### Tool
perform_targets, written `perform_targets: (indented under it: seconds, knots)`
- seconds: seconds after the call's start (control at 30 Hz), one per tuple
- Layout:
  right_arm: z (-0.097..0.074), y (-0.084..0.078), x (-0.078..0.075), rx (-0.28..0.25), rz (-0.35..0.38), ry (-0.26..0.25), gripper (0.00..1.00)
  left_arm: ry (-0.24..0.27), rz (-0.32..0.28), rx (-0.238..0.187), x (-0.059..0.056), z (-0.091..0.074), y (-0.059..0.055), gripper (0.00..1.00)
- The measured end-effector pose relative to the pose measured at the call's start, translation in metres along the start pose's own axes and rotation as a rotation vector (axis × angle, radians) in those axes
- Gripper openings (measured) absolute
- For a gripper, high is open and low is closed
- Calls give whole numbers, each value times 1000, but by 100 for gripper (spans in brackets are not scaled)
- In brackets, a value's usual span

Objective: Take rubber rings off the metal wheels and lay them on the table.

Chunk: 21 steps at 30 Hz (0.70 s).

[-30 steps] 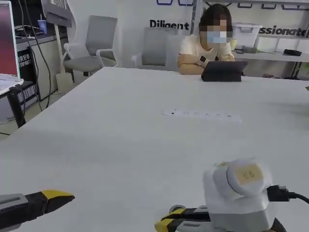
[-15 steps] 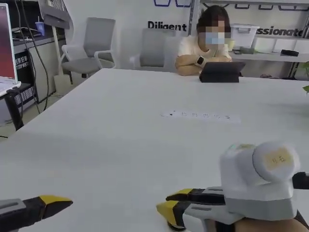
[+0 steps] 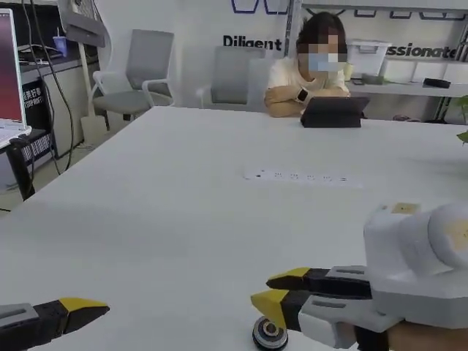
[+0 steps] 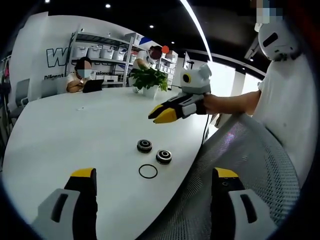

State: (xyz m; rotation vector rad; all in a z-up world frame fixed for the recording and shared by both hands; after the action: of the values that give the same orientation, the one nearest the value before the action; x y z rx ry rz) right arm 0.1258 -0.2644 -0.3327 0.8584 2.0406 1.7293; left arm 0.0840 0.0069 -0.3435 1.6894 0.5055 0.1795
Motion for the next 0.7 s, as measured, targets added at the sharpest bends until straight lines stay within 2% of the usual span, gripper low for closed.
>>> perform_targets:
  seconds: [0.13, 0.27, 0.43, 0.6, 0.7]
  knots:
    - [-5, 3, -2, -9, -7, 13, 16, -17, 15, 16, -1, 1, 0, 94]
    - [-9, 5, -4, -11, -13, 40, 16, -23, 32, 13, -1, 1, 2, 95]
    - [-17, 7, -7, -5, -57, 56, 17, -33, 45, 31, -1, 1, 3, 94]
    - [-25, 9, -12, -25, -35, 66, 19, -45, 49, 26, -1, 2, 8, 94]
    - [-31, 8, -14, -20, -65, 68, 19, -53, 52, -8, 0, 4, 18, 94]
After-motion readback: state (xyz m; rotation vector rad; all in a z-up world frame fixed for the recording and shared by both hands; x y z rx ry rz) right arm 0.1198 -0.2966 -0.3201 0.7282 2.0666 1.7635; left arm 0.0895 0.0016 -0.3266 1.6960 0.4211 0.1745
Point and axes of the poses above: the centre of the closed fingertips' face, and the gripper's own axes: z roughly forward along the fingers, x roughly to its left, y roughly out of its top, the point moved 10 cm from there along -z, roughly backward along the fingers, and after that the axes turned 13 degrees about -x, right-handed, at the moved point
